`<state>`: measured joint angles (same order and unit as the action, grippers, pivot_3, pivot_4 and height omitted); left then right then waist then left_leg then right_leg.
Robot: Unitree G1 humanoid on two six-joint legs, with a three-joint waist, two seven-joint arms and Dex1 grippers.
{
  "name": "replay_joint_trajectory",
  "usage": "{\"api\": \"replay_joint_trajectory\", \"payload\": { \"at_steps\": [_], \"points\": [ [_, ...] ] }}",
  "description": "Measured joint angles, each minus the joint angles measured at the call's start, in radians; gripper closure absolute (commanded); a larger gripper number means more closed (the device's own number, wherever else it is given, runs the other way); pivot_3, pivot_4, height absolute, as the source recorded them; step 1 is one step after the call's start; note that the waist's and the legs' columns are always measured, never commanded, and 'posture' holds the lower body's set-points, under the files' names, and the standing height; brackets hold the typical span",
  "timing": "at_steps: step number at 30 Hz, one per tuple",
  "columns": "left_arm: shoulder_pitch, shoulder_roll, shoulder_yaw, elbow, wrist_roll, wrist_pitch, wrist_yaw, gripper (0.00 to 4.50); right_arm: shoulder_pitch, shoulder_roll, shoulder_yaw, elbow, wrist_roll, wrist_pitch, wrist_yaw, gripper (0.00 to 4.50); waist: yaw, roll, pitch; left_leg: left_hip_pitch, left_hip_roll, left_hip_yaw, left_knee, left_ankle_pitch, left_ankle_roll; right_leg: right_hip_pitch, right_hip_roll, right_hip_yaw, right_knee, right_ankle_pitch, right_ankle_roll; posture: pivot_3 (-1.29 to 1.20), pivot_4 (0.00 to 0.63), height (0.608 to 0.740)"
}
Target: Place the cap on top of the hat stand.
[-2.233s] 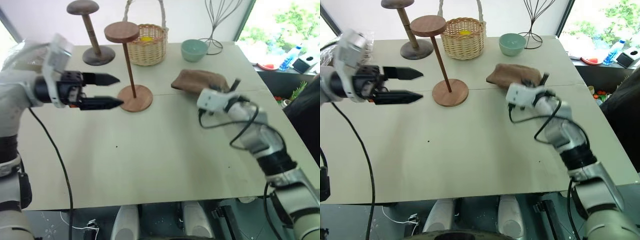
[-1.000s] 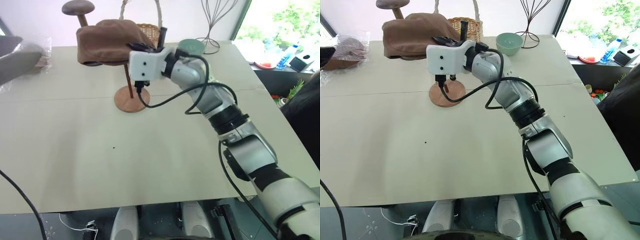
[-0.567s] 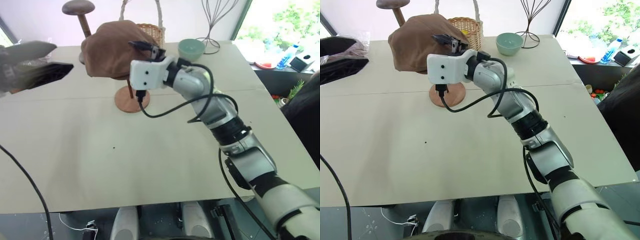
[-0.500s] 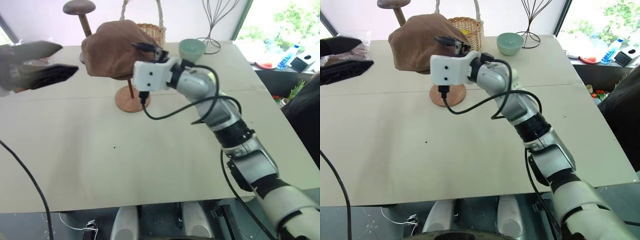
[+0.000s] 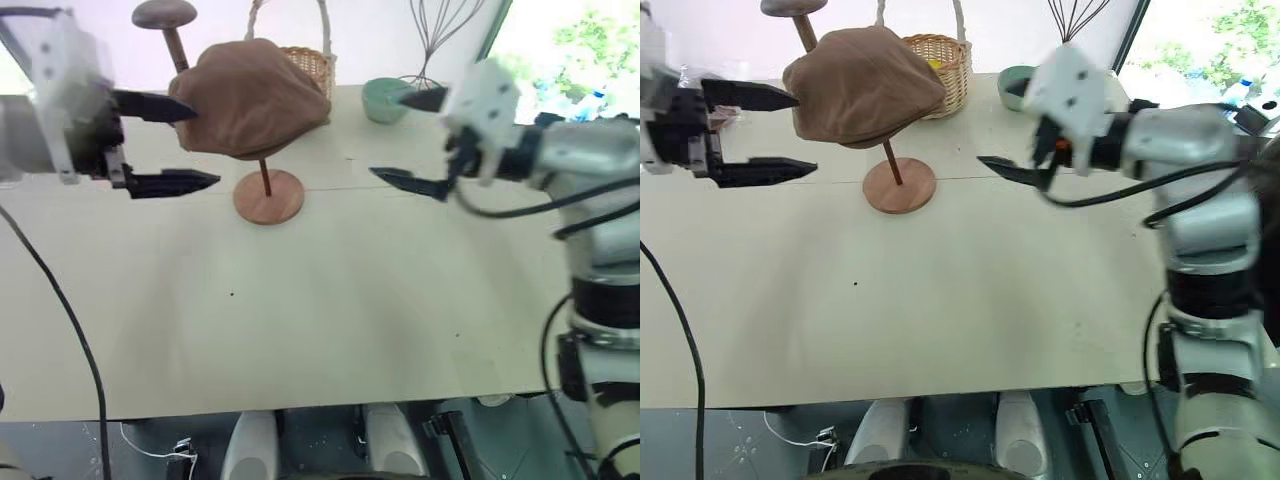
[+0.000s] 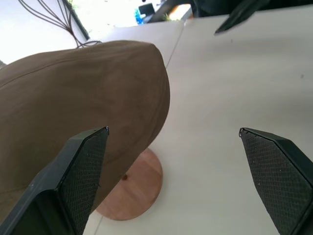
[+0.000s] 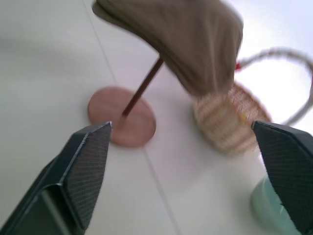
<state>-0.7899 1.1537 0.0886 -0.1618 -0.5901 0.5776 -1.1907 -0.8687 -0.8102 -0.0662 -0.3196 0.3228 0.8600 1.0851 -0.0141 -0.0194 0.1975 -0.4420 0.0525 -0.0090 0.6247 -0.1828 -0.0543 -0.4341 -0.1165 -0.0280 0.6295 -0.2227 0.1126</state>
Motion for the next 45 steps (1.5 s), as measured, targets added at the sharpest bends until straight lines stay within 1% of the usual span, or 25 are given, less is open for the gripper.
{"api": "replay_joint_trajectory", "payload": {
  "at_steps": [1,2,3,5,7,11,13,17,21,25,28,31,32,35,36,40,45],
  "points": [
    [0.002,-0.013,-0.016,-0.016,0.037,-0.041,0.008,0.00,-0.027,-0.038,-0.026,-0.008,0.078,0.123,0.029,0.06,0.000,0.000,0.000,0.000,0.000,0.000,0.000,0.000,0.000,0.000,0.000,0.000,0.000,0.000,0.000,0.00,0.150,0.728],
    [0.003,-0.021,-0.028,-0.023,0.055,-0.060,0.014,0.00,-0.045,-0.051,-0.038,-0.011,0.111,0.175,0.040,0.06,0.000,0.000,0.000,0.000,0.000,0.000,0.000,0.000,0.000,0.000,0.000,0.000,0.000,-0.001,-0.001,0.00,0.150,0.728],
    [0.008,-0.044,-0.052,-0.045,0.123,-0.118,0.045,0.00,-0.089,-0.071,-0.068,-0.007,0.195,0.295,0.051,0.06,0.000,0.001,0.000,0.000,0.000,0.000,0.001,0.000,0.000,0.000,0.000,0.000,0.000,-0.001,-0.003,0.00,0.150,0.728],
    [0.021,-0.087,-0.099,-0.071,0.212,-0.188,0.094,0.00,-0.161,-0.086,-0.118,-0.006,0.293,0.423,0.055,0.06,0.000,0.001,0.000,0.000,0.000,0.000,0.001,0.000,0.000,0.000,0.000,0.000,0.000,-0.001,-0.003,0.00,0.150,0.728],
    [0.030,-0.156,-0.145,-0.095,0.298,-0.223,0.170,0.00,-0.209,-0.097,-0.145,0.004,0.352,0.498,0.037,0.06,0.002,0.000,0.000,-0.001,0.000,0.000,0.002,0.000,0.000,0.000,0.000,0.000,0.000,-0.001,-0.003,0.00,0.150,0.728],
    [0.029,-0.252,-0.203,-0.127,0.432,-0.225,0.307,0.00,-0.216,-0.114,-0.135,0.033,0.369,0.521,-0.023,0.06,0.003,0.000,0.000,-0.002,0.000,0.001,0.004,0.000,0.000,0.000,-0.001,0.001,0.000,-0.001,-0.003,0.00,0.150,0.728],
    [0.029,-0.262,-0.220,-0.128,0.484,-0.234,0.342,0.00,-0.211,-0.120,-0.130,0.040,0.370,0.518,-0.040,0.06,0.003,0.000,0.000,-0.002,0.000,0.001,0.004,0.000,0.000,0.000,-0.001,0.001,0.000,-0.001,-0.003,0.00,0.150,0.728],
    [0.026,-0.316,-0.278,-0.134,0.636,-0.253,0.428,0.00,-0.209,-0.133,-0.114,0.051,0.380,0.499,-0.067,0.06,0.003,0.000,0.000,-0.002,0.000,0.001,0.004,0.000,0.001,0.000,-0.001,0.001,0.000,0.000,-0.002,0.00,0.150,0.728],
    [-0.004,-0.360,-0.333,-0.120,0.751,-0.308,0.467,0.00,-0.209,-0.139,-0.098,0.053,0.393,0.482,-0.087,0.06,0.004,0.000,0.000,-0.002,0.000,0.001,0.004,0.000,0.001,0.000,-0.001,0.001,0.000,0.000,-0.002,0.00,0.150,0.728],
    [-0.009,-0.379,-0.351,-0.086,0.814,-0.354,0.474,0.00,-0.212,-0.138,-0.097,0.076,0.402,0.479,-0.126,0.06,0.003,0.000,0.000,-0.002,0.000,0.001,0.004,0.000,0.001,0.000,-0.001,0.001,0.000,0.000,-0.002,0.00,0.150,0.728],
    [-0.009,-0.389,-0.350,-0.075,0.837,-0.374,0.474,0.80,-0.212,-0.138,-0.096,0.087,0.403,0.470,-0.144,0.00,0.003,0.000,0.000,-0.002,0.000,0.001,0.004,0.000,0.001,0.000,-0.001,0.001,0.000,0.000,-0.002,0.00,0.150,0.728],
    [-0.009,-0.394,-0.348,-0.074,0.842,-0.397,0.470,2.34,-0.208,-0.138,-0.096,0.087,0.409,0.461,-0.158,0.00,0.003,0.000,0.000,-0.002,0.000,0.001,0.004,0.000,0.001,0.000,-0.001,0.001,0.000,0.000,-0.002,0.00,0.150,0.728],
    [-0.008,-0.394,-0.347,-0.074,0.843,-0.401,0.469,2.79,-0.204,-0.139,-0.096,0.087,0.410,0.459,-0.159,0.00,0.003,0.000,0.000,-0.002,0.000,0.001,0.004,0.000,0.001,0.000,-0.001,0.001,0.000,0.000,-0.002,0.00,0.150,0.728],
    [-0.003,-0.390,-0.335,-0.073,0.844,-0.420,0.464,4.38,-0.193,-0.141,-0.096,0.087,0.419,0.454,-0.164,0.00,0.003,0.000,0.000,-0.002,0.000,0.001,0.004,0.000,0.001,0.000,-0.001,0.001,0.000,0.000,-0.002,0.00,0.150,0.728],
    [-0.003,-0.389,-0.330,-0.071,0.844,-0.426,0.463,4.46,-0.193,-0.142,-0.096,0.086,0.422,0.450,-0.165,0.00,0.003,0.000,0.000,-0.002,0.000,0.001,0.004,0.000,0.001,0.000,-0.001,0.001,0.000,0.000,-0.002,0.00,0.150,0.728],
    [0.002,-0.377,-0.309,-0.050,0.844,-0.467,0.459,4.46,-0.188,-0.144,-0.096,0.086,0.437,0.438,-0.167,0.00,0.003,0.000,0.000,-0.002,0.000,0.001,0.004,0.000,0.001,0.000,-0.001,0.001,0.000,0.000,-0.002,0.00,0.150,0.728],
    [0.005,-0.367,-0.282,0.001,0.838,-0.577,0.475,4.46,-0.163,-0.148,-0.097,0.086,0.446,0.422,-0.168,0.00,0.003,0.000,0.000,-0.002,0.000,0.001,0.004,0.000,0.001,0.000,-0.001,0.001,0.000,0.000,-0.002,0.00,0.150,0.728]
  ]
}}
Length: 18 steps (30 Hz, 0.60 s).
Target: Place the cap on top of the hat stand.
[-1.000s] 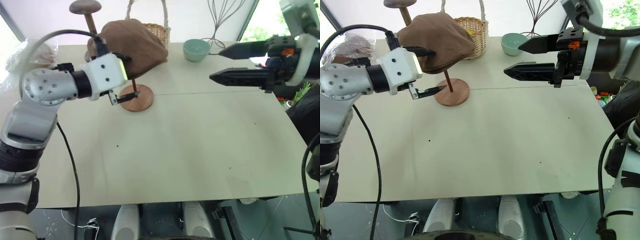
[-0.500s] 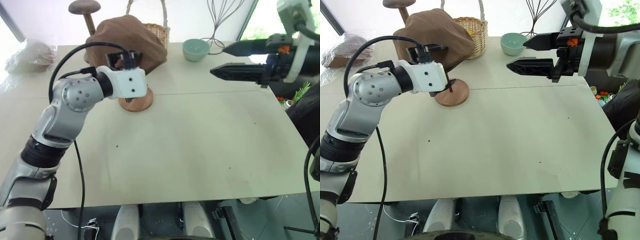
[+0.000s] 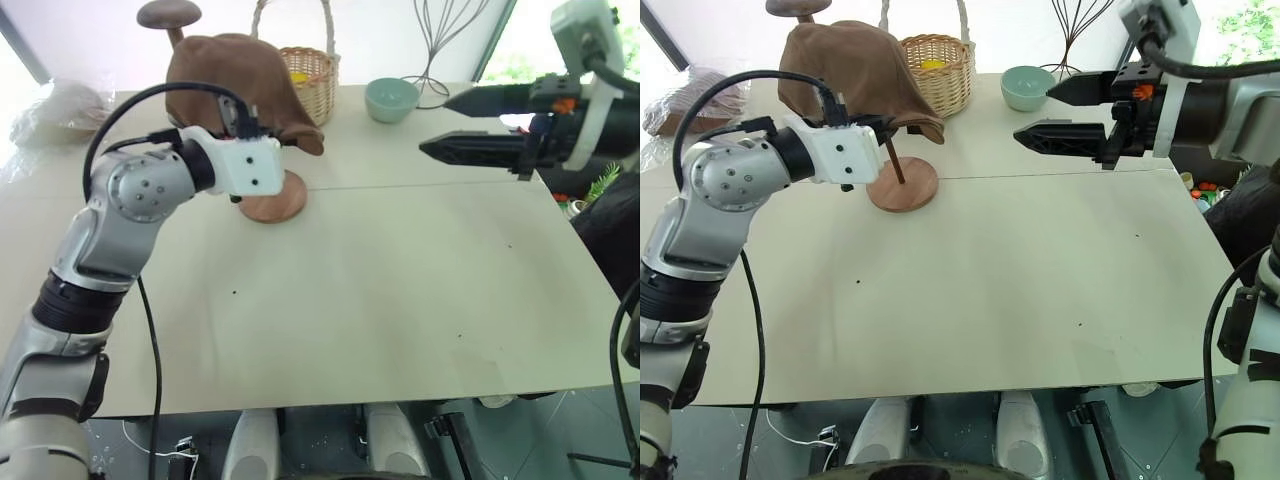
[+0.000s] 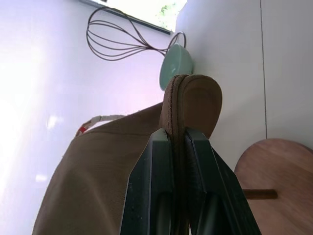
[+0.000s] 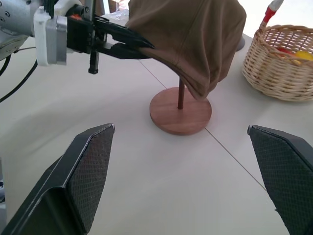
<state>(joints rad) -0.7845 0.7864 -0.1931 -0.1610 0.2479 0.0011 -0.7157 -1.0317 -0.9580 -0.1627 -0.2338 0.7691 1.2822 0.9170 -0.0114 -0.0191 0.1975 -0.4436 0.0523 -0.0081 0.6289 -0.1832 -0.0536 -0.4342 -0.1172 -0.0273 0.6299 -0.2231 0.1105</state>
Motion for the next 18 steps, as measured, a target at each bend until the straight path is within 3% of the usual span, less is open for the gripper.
{"api": "replay_joint_trajectory", "payload": {
  "at_steps": [12,18],
  "points": [
    [-0.076,-0.007,0.175,0.302,-0.284,-0.494,-0.059,4.46,0.013,-0.008,0.025,0.002,-0.001,-0.049,0.005,0.00,0.003,0.000,0.000,0.000,0.000,0.000,0.001,0.000,0.000,0.001,0.000,0.000,0.000,0.002,0.003,0.00,0.150,0.728],
    [-0.102,-0.027,0.177,0.380,-0.387,-0.574,-0.147,4.46,0.019,-0.027,0.025,0.002,0.000,-0.050,0.001,0.00,0.001,0.000,0.000,0.000,0.000,0.000,0.001,0.000,0.000,0.000,0.000,0.000,0.000,0.002,0.004,0.00,0.150,0.728]
  ]
}}
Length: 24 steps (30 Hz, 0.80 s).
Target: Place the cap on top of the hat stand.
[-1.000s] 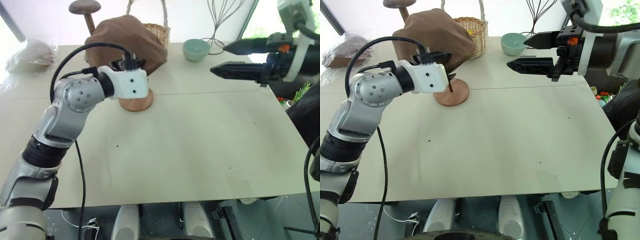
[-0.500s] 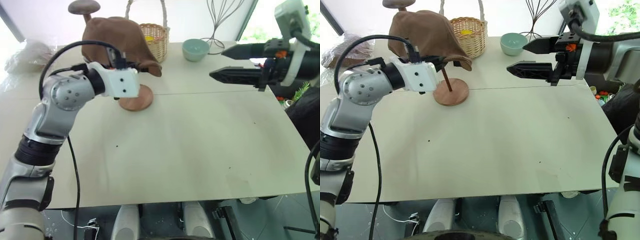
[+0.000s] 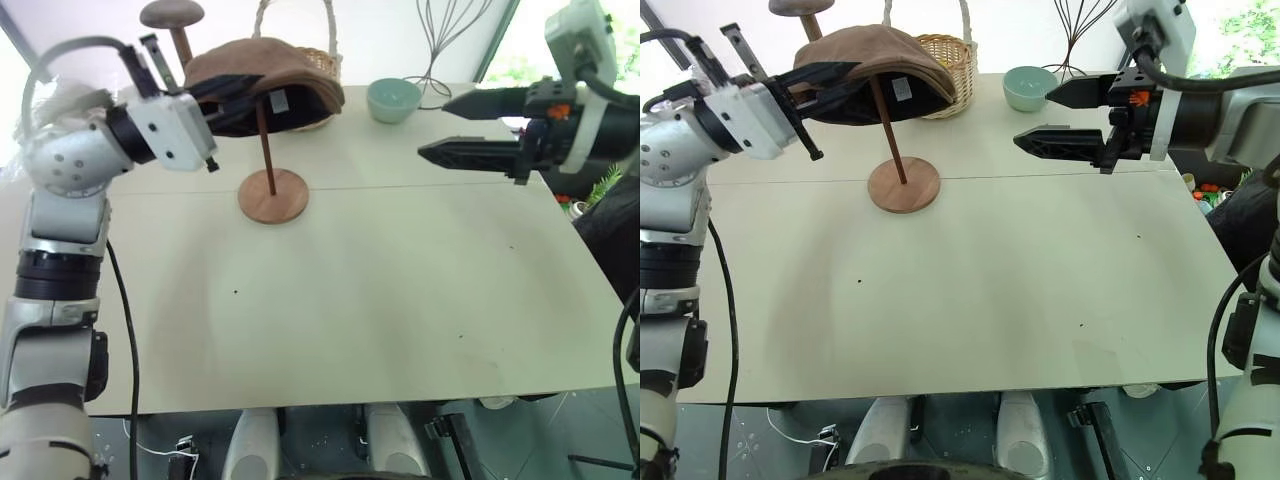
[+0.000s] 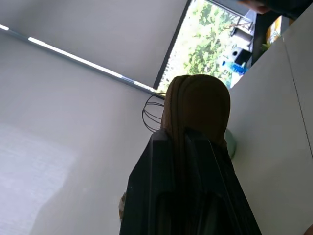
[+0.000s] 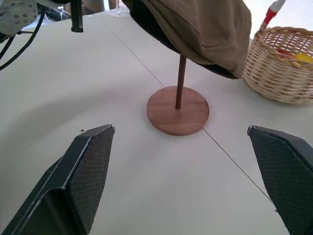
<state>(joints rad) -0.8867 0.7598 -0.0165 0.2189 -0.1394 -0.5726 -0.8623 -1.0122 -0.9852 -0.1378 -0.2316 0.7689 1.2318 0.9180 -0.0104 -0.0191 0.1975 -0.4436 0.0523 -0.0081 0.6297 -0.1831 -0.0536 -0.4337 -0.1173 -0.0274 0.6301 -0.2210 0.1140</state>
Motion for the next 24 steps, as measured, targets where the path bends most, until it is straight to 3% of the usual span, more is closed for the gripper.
{"api": "replay_joint_trajectory", "payload": {
  "at_steps": [13,24],
  "points": [
    [-0.127,0.024,0.049,0.376,-0.213,-0.334,-0.372,4.46,-0.034,-0.024,-0.035,0.020,0.066,0.020,0.021,0.00,0.000,0.000,0.000,0.000,0.000,0.000,0.000,0.000,0.000,0.000,0.000,0.000,0.000,0.000,0.000,0.00,0.150,0.728],
    [-0.105,0.023,0.071,0.464,-0.363,-0.449,-0.633,4.46,-0.045,-0.069,-0.033,0.020,0.110,0.028,0.051,0.00,-0.004,0.000,0.000,0.000,0.000,0.000,0.000,0.000,0.000,0.000,0.000,0.000,0.000,0.000,0.000,0.00,0.150,0.728]
  ]
}}
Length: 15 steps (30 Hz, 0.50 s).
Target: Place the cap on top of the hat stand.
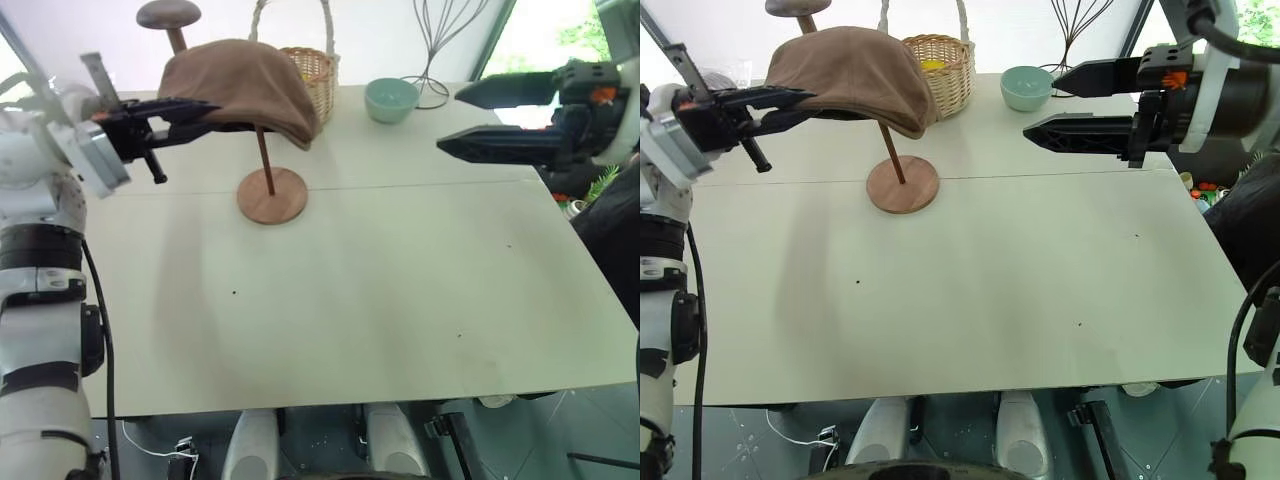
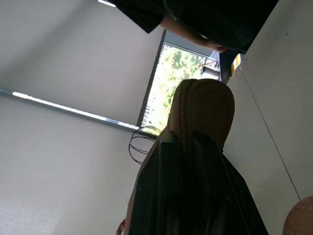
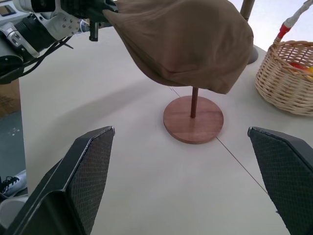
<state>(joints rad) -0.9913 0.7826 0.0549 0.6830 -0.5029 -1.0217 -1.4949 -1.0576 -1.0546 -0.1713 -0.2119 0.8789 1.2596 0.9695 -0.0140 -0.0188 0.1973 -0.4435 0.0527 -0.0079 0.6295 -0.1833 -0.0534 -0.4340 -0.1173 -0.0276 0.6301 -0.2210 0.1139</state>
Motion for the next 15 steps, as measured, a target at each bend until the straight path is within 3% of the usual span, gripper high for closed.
{"api": "replay_joint_trajectory", "payload": {
  "at_steps": [3,9,10,15],
  "points": [
    [0.003,-0.001,0.003,0.018,-0.011,-0.015,-0.029,3.42,-0.004,0.001,0.003,0.004,0.003,0.000,0.001,0.00,0.001,0.000,0.000,0.000,0.000,0.000,0.000,0.000,0.000,0.000,0.000,0.000,0.000,0.000,0.000,0.00,0.150,0.728],
    [0.020,0.007,0.032,0.048,-0.002,-0.026,-0.023,0.29,-0.024,0.003,0.012,0.023,0.007,-0.005,0.003,0.00,0.001,0.000,0.000,0.000,0.000,0.000,0.000,0.000,0.000,0.000,0.000,0.000,0.000,0.000,0.000,0.00,0.150,0.728],
    [0.030,0.014,0.041,0.049,0.004,-0.030,-0.012,0.09,-0.024,0.003,0.016,0.025,0.006,-0.010,0.004,0.00,0.001,0.000,0.000,0.000,0.000,0.000,0.000,0.000,0.000,0.000,0.000,0.000,0.000,0.000,0.000,0.00,0.150,0.728],
    [0.163,0.070,0.072,-0.012,0.059,-0.021,0.076,0.09,-0.032,0.018,0.051,0.072,-0.015,-0.053,0.018,0.00,-0.004,0.000,0.000,0.000,0.000,0.000,-0.001,0.000,0.000,-0.001,0.000,0.000,0.000,0.000,0.000,0.00,0.150,0.728]
  ]
}}
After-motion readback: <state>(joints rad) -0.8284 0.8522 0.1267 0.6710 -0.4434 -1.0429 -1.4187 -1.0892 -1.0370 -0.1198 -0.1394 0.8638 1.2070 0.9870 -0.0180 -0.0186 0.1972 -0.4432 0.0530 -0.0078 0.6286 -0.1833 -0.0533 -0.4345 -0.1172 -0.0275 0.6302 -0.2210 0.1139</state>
